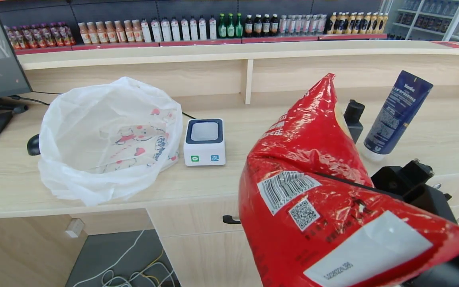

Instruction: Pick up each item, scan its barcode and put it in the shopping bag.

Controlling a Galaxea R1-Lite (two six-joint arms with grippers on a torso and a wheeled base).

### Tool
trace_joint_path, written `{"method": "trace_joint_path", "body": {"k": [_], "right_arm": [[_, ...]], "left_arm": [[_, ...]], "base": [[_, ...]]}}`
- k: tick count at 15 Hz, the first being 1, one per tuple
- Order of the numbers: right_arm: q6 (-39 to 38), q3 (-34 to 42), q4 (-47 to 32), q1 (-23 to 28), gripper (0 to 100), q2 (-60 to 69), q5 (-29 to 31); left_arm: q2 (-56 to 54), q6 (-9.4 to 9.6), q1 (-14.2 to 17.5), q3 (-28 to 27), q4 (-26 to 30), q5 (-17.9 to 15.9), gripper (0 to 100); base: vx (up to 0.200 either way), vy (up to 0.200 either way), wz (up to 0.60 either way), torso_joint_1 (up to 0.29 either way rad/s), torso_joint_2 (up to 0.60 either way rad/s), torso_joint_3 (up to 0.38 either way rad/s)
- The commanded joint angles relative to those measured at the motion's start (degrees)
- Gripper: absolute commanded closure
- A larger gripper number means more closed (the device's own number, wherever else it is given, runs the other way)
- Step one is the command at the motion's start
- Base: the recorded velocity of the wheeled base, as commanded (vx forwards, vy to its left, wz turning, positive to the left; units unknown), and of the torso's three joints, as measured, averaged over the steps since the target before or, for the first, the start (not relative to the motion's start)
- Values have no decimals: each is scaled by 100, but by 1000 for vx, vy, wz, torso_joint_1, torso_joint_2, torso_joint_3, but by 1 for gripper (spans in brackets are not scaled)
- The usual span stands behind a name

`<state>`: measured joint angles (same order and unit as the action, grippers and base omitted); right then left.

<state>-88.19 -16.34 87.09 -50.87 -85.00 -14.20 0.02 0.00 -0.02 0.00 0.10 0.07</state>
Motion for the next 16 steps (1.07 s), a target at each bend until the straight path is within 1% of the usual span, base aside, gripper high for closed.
{"method": "trace_joint_path", "body": {"k": [1, 9, 11, 12, 15, 16], "right_arm": [[3, 16, 1, -2, 100, -16, -4], [12, 69, 168, -2, 100, -60, -4], [82, -19, 291, 77, 100, -78, -4], [276, -98, 291, 86, 100, -86, -4], [1199, -353, 291, 95, 100, -183, -48], [1594, -344, 291, 95, 100, -166, -382]], "left_arm": [[-2, 0, 2, 0, -1, 1, 0], [-2, 0, 2, 0, -1, 1, 0], [-2, 0, 2, 0, -1, 1, 0], [-2, 0, 2, 0, -1, 1, 0], [-2, 0, -6, 0, -1, 1, 0], [-2, 0, 2, 0, -1, 1, 0]], "base": [[0, 0, 0, 0, 0, 0], [0, 0, 0, 0, 0, 0], [0, 0, 0, 0, 0, 0], [0, 0, 0, 0, 0, 0], [0, 0, 0, 0, 0, 0], [0, 0, 0, 0, 0, 0]]}}
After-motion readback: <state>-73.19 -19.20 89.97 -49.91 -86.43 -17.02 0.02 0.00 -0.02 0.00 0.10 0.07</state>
